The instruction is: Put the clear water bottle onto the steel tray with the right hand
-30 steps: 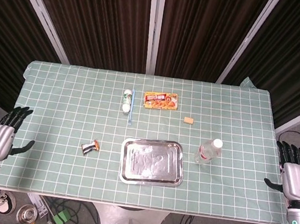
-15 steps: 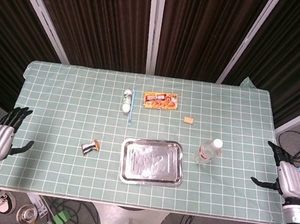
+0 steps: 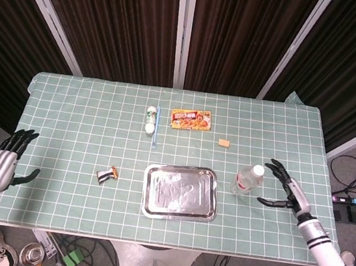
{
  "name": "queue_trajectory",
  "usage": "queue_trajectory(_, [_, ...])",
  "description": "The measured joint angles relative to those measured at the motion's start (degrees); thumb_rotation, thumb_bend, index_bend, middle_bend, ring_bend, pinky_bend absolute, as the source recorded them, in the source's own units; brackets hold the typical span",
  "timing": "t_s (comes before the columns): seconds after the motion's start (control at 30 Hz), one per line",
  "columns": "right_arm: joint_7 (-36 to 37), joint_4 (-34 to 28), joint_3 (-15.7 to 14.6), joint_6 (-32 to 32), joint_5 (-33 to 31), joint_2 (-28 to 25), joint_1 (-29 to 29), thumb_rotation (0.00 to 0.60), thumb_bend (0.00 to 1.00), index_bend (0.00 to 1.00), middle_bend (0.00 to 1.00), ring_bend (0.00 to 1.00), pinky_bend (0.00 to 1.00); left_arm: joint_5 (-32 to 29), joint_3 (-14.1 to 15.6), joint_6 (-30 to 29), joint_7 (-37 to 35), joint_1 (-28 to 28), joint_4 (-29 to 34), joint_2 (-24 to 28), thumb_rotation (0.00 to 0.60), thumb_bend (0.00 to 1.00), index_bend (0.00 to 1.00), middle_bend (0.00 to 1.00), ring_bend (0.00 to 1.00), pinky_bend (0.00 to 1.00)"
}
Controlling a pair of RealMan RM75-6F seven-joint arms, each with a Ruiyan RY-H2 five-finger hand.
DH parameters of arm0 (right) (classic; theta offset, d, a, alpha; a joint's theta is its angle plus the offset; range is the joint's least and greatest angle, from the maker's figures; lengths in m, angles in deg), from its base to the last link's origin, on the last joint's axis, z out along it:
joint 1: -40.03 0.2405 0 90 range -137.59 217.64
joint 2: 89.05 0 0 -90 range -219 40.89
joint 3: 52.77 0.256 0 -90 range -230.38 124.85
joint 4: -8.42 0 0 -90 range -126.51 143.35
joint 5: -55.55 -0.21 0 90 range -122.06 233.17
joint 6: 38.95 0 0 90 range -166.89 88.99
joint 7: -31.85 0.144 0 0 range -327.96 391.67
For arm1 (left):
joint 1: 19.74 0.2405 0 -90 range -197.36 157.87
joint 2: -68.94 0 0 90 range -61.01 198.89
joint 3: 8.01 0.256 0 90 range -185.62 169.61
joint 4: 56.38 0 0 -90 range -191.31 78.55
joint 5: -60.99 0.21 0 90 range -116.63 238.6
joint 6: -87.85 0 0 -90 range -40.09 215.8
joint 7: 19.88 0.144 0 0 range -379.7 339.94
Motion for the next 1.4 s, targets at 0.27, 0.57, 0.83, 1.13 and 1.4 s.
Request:
queue_trajectory(0.27, [-1.5,1.7,-0.7,-0.7,1.3,3.5,4.5,0.600,0.00,0.00,0.10,0.00,0.00,0.0,0.1,-0.3,-0.3,0.3,-0.7,0.0,0.600,0.27,0.16,0.18,0.09,0.19])
queue_trajectory(0.57, [-5.6,2.1,-0.4,-3.3,-0.9,6.0,7.9,0.600,0.00,0.23,0.24,0.05,0.05,-0.2,0.1,-0.2,-0.9,0.3,-1.4,-0.2,0.600,0.27,0.16,0.18,0.09,0.19])
queue_trajectory(0.83, [-13.0,1.0,1.3,-3.8,-6.0,7.3,8.0,0.600,0.06,0.70,0.53,0.31,0.31,-0.2,-0.1,0.0,-1.3,0.0,-1.4,-0.2,0.600,0.27,0.16,0.18,0.09,0.19])
queue_trajectory(1.13, [-17.2,-6.3,4.2,-1.8,-8.7,4.2,7.8,0.600,0.10,0.74,0.56,0.36,0.41,-0.1,-0.2,-0.2,-1.4,-0.1,-0.8,-0.1,0.600,0.27,0.16,0.18,0.09,0.19])
queue_trajectory(1.4, [-23.8,-21.4,10.5,3.7,-9.6,-3.7,8.4,0.600,0.10,0.74,0.57,0.36,0.41,0.2,-0.2,-0.3,-1.0,-0.2,0.1,-0.1,0.600,0.27,0.16,0.18,0.09,0.19])
